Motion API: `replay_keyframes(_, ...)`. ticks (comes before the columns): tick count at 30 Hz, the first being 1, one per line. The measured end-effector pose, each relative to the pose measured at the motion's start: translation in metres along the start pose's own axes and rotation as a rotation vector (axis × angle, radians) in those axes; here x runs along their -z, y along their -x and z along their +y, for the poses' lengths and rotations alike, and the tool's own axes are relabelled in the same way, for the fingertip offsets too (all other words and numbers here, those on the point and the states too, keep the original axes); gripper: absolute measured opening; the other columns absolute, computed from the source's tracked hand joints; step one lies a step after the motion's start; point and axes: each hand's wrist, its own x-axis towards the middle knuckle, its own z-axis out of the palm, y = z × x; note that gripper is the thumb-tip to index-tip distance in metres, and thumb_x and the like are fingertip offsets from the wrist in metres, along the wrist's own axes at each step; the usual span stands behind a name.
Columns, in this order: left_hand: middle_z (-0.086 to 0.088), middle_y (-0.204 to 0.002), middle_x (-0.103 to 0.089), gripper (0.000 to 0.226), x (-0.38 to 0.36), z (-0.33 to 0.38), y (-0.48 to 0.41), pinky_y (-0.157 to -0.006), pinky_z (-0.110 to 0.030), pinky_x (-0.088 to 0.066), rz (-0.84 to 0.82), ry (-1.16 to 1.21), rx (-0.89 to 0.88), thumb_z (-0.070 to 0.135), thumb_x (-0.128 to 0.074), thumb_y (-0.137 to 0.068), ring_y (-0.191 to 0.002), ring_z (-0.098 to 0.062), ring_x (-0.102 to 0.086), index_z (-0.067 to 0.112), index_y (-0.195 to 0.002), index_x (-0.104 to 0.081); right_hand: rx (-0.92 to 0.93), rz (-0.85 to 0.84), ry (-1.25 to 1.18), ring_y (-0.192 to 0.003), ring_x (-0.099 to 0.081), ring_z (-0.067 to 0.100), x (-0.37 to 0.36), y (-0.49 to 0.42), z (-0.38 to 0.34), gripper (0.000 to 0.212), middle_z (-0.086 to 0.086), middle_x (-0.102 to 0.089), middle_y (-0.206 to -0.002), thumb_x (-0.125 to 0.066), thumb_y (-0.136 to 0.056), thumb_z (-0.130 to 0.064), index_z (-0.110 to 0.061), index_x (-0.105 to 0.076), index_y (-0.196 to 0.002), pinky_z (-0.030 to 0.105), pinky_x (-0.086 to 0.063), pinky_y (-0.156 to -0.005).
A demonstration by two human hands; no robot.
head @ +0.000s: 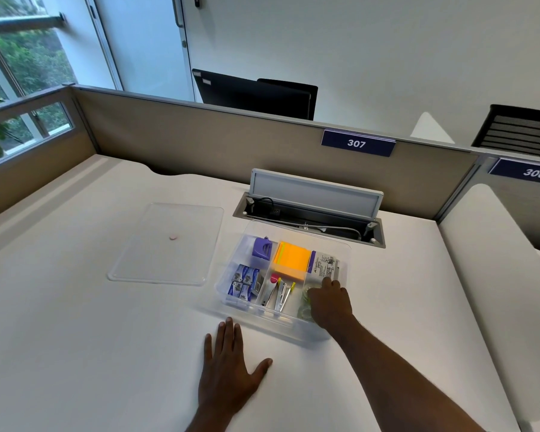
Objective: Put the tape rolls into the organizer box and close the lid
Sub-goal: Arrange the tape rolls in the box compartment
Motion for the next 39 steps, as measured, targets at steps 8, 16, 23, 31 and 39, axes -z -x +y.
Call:
replay_keyframes(8, -0.007, -0.161, -0.006, 0.110, 0.000, 0.000, 0.000, -0.120, -0.048, 0.001, 0.015, 0.007, -0.008, 0.089, -0.009, -0.071, -0.149, -0.024, 0.000, 0.013, -0.150, -0.009, 0.005, 0.007, -0.029, -0.115, -0.051, 0.031, 0.001, 0.000, 0.000, 0.029, 0.017, -0.050, -0.132, -0.054, -0.091, -0.023, -0.013, -0.061, -0.118, 0.042, -0.047, -0.095)
replay_keyframes(16, -0.006, -0.162, 0.000, 0.111, -0.004, -0.001, -0.001, -0.120, -0.047, 0.004, 0.000, -0.010, 0.005, 0.090, -0.006, -0.070, -0.149, -0.022, 0.005, 0.014, -0.150, -0.004, -0.008, -0.018, -0.086, -0.112, -0.052, 0.030, 0.001, 0.000, 0.002, 0.029, 0.015, -0.051, -0.128, -0.055, -0.089, -0.021, -0.011, -0.060, -0.117, 0.041, -0.046, -0.094)
replay_keyframes(23, -0.006, -0.161, -0.003, 0.109, -0.002, -0.001, -0.001, -0.120, -0.048, 0.002, 0.006, 0.013, -0.001, 0.090, -0.010, -0.071, -0.148, -0.023, 0.002, 0.014, -0.150, -0.006, -0.028, -0.092, -0.201, -0.111, -0.058, 0.029, -0.001, 0.001, 0.001, 0.031, 0.017, -0.050, -0.130, -0.059, -0.091, -0.020, -0.007, -0.057, -0.119, 0.041, -0.051, -0.097)
replay_keyframes(31, -0.006, -0.161, 0.000, 0.111, -0.001, 0.000, -0.001, -0.120, -0.047, 0.005, -0.001, 0.011, -0.002, 0.090, -0.008, -0.070, -0.148, -0.023, 0.005, 0.014, -0.150, -0.004, -0.016, -0.095, -0.284, -0.113, -0.059, 0.028, 0.003, -0.003, 0.010, 0.027, 0.013, -0.057, -0.123, -0.054, -0.093, -0.025, -0.013, -0.059, -0.117, 0.038, -0.051, -0.096)
replay_keyframes(39, -0.006, -0.161, 0.001, 0.111, 0.000, -0.001, -0.001, -0.120, -0.048, 0.004, -0.001, 0.021, -0.003, 0.090, -0.008, -0.069, -0.148, -0.023, 0.004, 0.014, -0.150, -0.004, 0.000, -0.090, -0.264, -0.113, -0.061, 0.026, 0.005, 0.001, 0.010, 0.035, 0.010, -0.059, -0.124, -0.059, -0.091, -0.032, -0.018, -0.058, -0.123, 0.037, -0.051, -0.097)
